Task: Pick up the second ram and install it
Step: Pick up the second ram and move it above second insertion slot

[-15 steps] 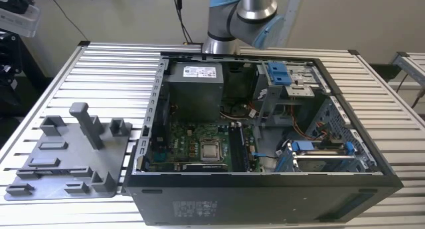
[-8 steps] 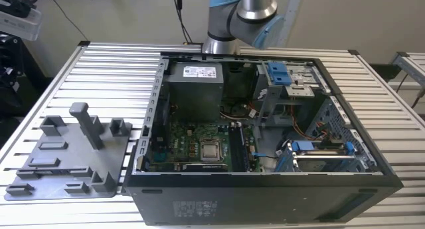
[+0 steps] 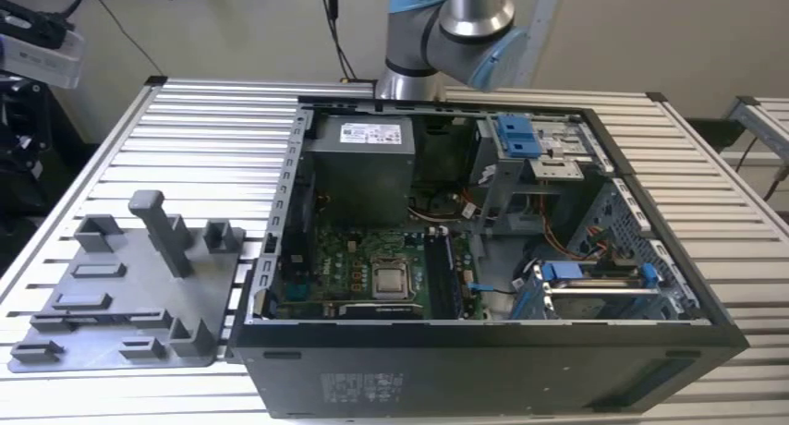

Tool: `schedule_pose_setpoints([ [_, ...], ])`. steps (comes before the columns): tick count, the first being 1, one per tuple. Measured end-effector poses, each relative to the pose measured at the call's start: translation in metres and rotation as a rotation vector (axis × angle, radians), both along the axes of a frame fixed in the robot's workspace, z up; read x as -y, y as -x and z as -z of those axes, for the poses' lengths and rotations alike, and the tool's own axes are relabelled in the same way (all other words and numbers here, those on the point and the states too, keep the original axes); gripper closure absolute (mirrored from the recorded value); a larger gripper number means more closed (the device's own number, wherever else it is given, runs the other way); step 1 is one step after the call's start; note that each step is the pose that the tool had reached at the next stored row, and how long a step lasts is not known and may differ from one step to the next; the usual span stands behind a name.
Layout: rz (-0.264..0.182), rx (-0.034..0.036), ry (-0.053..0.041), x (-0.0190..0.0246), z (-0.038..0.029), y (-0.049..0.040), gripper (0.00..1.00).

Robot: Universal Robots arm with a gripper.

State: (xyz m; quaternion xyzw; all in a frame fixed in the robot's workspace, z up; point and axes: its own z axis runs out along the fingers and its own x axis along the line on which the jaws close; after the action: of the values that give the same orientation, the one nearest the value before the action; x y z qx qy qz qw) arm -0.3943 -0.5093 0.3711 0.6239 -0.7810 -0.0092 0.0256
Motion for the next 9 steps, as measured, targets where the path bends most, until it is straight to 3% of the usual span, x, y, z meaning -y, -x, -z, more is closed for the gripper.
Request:
schedule_pose_setpoints([
  [9,-0.009,-0.0002,0.0014,-0.0008,0.0111,0.0,0.58],
])
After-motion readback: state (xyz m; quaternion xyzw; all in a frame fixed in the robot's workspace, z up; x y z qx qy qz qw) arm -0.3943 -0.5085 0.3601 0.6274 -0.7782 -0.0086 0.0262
